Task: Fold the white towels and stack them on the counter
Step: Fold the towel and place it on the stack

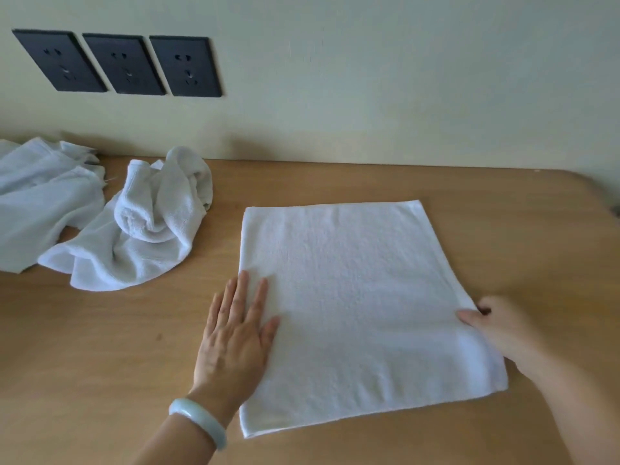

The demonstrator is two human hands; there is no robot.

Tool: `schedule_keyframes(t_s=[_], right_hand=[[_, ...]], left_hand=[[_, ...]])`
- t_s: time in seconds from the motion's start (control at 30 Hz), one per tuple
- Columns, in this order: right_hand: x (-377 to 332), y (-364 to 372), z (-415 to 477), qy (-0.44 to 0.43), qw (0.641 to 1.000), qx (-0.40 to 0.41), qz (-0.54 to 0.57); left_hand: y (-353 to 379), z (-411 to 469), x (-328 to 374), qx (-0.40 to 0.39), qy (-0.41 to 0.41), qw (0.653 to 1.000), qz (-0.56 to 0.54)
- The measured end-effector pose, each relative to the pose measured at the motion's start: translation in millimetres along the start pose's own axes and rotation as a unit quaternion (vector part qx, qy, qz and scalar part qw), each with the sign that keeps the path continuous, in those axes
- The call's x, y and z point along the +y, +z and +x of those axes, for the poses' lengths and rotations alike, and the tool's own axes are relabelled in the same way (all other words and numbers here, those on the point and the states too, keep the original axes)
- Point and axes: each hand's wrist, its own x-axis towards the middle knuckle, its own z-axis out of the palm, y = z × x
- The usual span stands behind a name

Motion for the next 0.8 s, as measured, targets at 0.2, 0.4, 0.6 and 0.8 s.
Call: schedule_keyframes(t_s=[0.2,0.4,0.6,0.8], right_hand=[[23.4,8.2,-60.9,-0.028,0.996,-0.019,0.079],[46.0,-1.6,-97.8,-0.120,0.976,-0.156,0.095],[83.7,5.6,-116.0,-0.238,0.957,-0.159,0.053],[85.5,25.6,-108.7,-0.329,0.943,0.054,-0.007]], left_hand=[[-16.2,-32.3,-21.2,0.016,0.054,0.998,-0.013],[-11.9,-96.1,-1.9,-0.040,0.299,0.953,-0.006],[-15.2,-106.2,-15.6,-0.005,0.325,0.946,0.003],[-25.5,-101.4,-41.3,-0.047,0.350,0.934,0.062]])
